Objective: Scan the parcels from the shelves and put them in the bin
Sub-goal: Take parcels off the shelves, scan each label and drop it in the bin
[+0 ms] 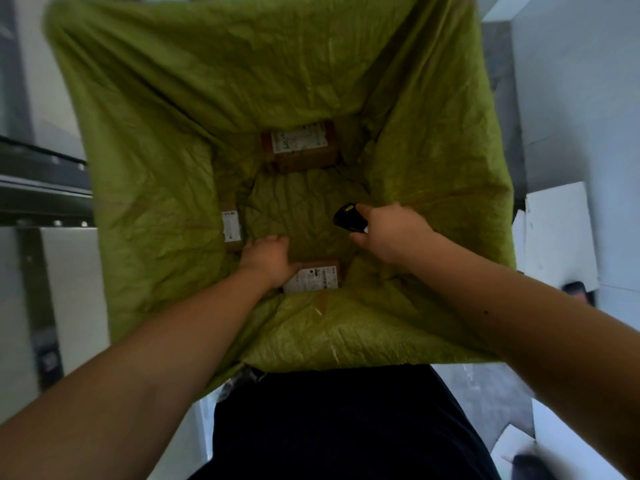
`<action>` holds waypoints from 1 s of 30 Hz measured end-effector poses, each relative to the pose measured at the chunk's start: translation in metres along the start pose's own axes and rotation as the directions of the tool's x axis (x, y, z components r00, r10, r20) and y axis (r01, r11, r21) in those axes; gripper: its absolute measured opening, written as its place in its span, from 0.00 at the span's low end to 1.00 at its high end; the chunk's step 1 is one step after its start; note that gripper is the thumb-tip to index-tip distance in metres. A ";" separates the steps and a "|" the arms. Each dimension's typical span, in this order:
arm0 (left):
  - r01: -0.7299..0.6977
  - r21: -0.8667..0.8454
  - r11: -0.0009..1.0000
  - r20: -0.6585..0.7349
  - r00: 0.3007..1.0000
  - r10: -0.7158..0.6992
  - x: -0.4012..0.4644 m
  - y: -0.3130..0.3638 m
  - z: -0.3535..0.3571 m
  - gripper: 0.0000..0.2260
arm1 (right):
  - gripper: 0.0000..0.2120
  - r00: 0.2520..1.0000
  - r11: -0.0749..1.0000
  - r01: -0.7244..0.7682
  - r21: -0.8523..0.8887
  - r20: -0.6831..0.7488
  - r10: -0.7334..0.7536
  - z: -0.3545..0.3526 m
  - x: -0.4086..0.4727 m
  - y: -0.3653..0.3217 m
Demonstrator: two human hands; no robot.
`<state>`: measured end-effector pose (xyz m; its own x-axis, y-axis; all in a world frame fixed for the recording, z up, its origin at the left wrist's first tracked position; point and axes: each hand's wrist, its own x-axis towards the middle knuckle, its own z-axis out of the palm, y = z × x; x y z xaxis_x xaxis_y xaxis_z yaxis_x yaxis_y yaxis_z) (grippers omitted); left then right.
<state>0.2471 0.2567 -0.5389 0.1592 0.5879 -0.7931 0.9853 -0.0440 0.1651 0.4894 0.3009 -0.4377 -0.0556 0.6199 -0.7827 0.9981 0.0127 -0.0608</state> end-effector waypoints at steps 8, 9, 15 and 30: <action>0.049 -0.042 0.998 -0.160 0.986 -0.055 -0.046 0.012 -0.030 0.36 | 0.32 0.996 0.998 0.066 -0.010 -0.066 -0.067 -0.010 -0.018 -0.008; 0.056 -0.051 0.997 -0.183 0.981 -0.065 -0.052 0.013 -0.031 0.36 | 0.32 0.994 0.997 0.078 -0.008 -0.074 -0.078 -0.012 -0.020 -0.010; 0.081 -0.112 0.990 -0.360 0.926 -0.117 -0.098 0.027 -0.050 0.39 | 0.34 0.972 0.980 0.197 0.005 -0.131 -0.195 -0.024 -0.032 -0.021; 0.454 -0.483 0.749 -0.608 0.442 -0.660 -0.323 0.005 -0.084 0.42 | 0.32 0.676 0.710 0.686 -0.157 -0.222 -0.703 -0.073 -0.114 -0.135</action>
<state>0.1953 0.1338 -0.2326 -0.6178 0.7795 -0.1030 0.7798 0.6242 0.0470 0.3636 0.2860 -0.2951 -0.7326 0.5847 -0.3486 0.6750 0.5580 -0.4827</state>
